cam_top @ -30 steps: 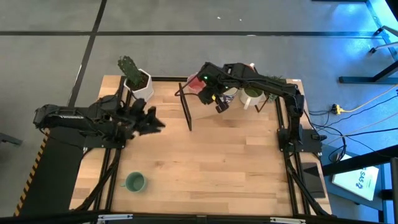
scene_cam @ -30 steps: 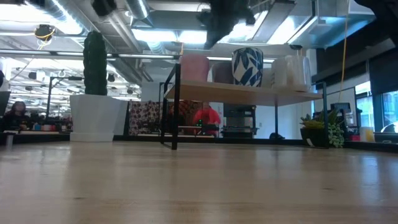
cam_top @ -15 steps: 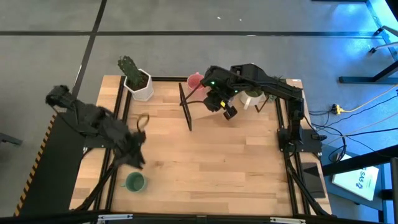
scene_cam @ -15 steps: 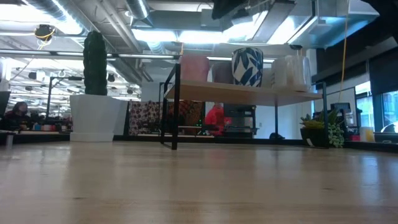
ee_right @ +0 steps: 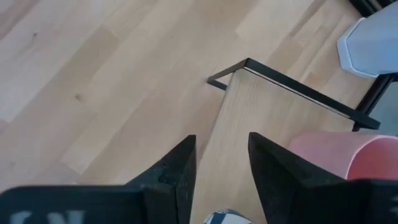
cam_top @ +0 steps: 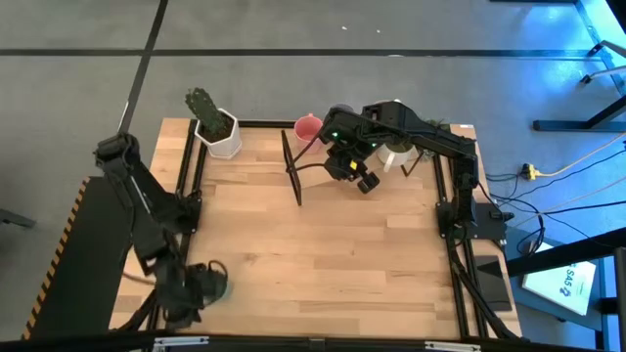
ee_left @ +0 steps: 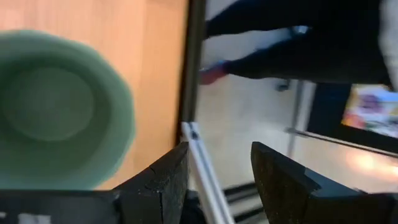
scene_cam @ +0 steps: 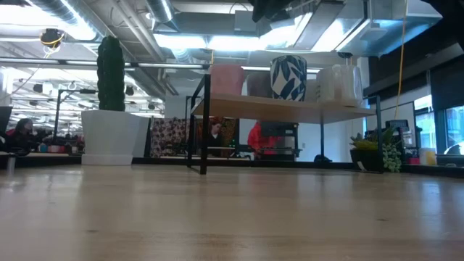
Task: Place coffee mugs
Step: Put the green mug on the shelf
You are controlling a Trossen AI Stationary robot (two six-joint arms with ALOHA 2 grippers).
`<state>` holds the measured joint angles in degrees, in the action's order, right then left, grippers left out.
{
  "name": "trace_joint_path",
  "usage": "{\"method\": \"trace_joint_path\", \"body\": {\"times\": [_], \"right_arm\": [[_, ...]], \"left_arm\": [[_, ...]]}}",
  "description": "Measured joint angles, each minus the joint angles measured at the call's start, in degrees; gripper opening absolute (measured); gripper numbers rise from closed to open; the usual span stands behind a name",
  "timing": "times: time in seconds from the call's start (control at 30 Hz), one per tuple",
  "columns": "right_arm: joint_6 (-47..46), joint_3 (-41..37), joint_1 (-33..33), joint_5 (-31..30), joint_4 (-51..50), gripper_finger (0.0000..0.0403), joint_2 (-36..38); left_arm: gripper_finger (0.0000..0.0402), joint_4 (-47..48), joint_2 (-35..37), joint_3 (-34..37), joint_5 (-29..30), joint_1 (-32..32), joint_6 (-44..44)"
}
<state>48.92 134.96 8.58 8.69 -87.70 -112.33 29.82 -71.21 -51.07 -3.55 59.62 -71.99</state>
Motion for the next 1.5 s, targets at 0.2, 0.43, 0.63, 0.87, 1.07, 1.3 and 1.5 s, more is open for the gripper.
{"method": "trace_joint_path", "body": {"times": [0.2,0.43,0.63,0.87,1.07,1.3,1.5], "right_arm": [[-5.14,0.0,-0.37,-0.03,0.49,0.0136,-0.02],[-6.53,0.0,-1.99,-0.56,1.42,0.0136,-0.02],[-7.76,-0.02,-3.72,-0.63,1.47,0.0136,-0.04],[-7.76,-0.04,-4.28,-0.66,1.45,0.0136,-0.04],[-7.59,-0.04,-4.17,-0.7,1.32,0.0136,-0.04],[-7.03,-0.04,-4.07,-0.7,0.48,0.0136,-0.04],[-6.99,-0.04,-4.11,-0.69,0.46,0.0136,-0.04]], "left_arm": [[0.0167,2.1,-5.83,0.0,9.6,3.91,-5.6],[0.0167,3.94,-7.97,-0.11,12.8,5.0,-7.17],[0.0167,7.32,-8.03,-0.28,9.73,5.23,-6.93],[0.0167,16.75,-7.53,-9.04,17.5,6.21,-2.23],[0.0167,26.74,-7.54,-8.28,20.91,6.16,-4.19],[0.0167,22.13,-7.53,-5.15,20.43,6.12,-4.02],[0.0161,21.57,-7.53,-0.58,15.22,4.08,-4.36]]}}
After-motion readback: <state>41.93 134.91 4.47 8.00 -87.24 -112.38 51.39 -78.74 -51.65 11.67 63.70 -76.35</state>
